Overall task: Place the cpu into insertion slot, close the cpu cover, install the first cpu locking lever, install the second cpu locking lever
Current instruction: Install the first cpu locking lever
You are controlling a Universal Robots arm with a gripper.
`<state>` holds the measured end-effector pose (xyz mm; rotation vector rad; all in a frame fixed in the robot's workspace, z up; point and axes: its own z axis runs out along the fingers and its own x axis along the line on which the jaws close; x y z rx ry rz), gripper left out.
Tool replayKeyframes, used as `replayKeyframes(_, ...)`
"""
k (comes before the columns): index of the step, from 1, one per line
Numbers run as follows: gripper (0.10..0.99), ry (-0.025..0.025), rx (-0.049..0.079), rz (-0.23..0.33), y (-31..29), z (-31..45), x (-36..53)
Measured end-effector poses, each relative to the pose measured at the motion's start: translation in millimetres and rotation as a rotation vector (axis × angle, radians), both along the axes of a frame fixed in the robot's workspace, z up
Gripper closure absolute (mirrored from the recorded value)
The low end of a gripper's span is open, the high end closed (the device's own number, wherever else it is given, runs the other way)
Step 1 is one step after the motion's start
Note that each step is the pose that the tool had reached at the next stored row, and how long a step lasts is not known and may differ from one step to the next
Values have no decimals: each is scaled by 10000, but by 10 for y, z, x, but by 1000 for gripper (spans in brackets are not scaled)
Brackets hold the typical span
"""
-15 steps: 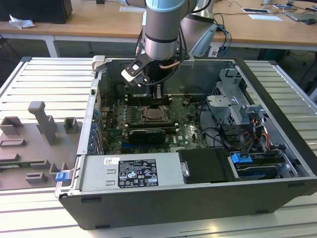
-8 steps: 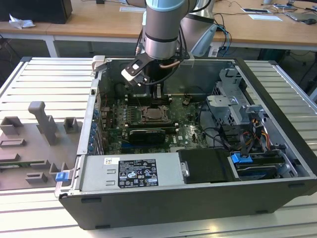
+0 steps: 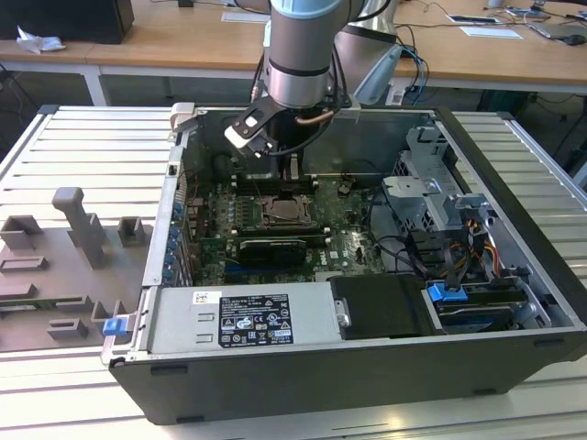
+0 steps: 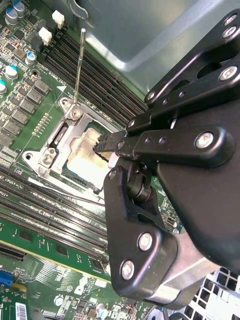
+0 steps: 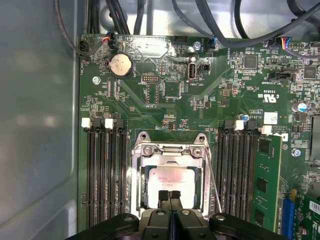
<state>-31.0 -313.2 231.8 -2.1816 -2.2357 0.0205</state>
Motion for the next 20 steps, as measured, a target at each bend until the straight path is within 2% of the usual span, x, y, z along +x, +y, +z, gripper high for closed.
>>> replayKeyframes(12,980,1,1,0,0,41,0)
replayKeyframes(20,980,0,1,0,0,212,0)
